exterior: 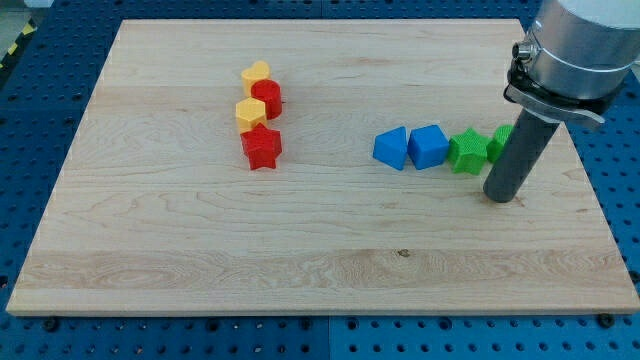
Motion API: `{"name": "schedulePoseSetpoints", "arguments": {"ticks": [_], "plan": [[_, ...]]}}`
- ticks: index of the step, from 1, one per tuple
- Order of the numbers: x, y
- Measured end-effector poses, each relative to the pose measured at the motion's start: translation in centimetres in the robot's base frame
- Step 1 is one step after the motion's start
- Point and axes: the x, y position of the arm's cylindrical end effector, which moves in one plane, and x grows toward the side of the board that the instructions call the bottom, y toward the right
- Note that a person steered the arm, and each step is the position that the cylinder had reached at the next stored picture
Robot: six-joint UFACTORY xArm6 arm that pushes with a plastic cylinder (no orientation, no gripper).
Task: Move the green star up
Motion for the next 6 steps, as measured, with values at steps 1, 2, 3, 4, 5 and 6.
{"name": "schedulePoseSetpoints", "arguments": {"ticks": [1,2,3,4,5,6], "plan": [[-1.9,-1.7],[-4.1,-2.1],[-6.5,-2.2],[-9.6,-2.3],[-13.9,-2.3],[-17.2,-2.3]]}}
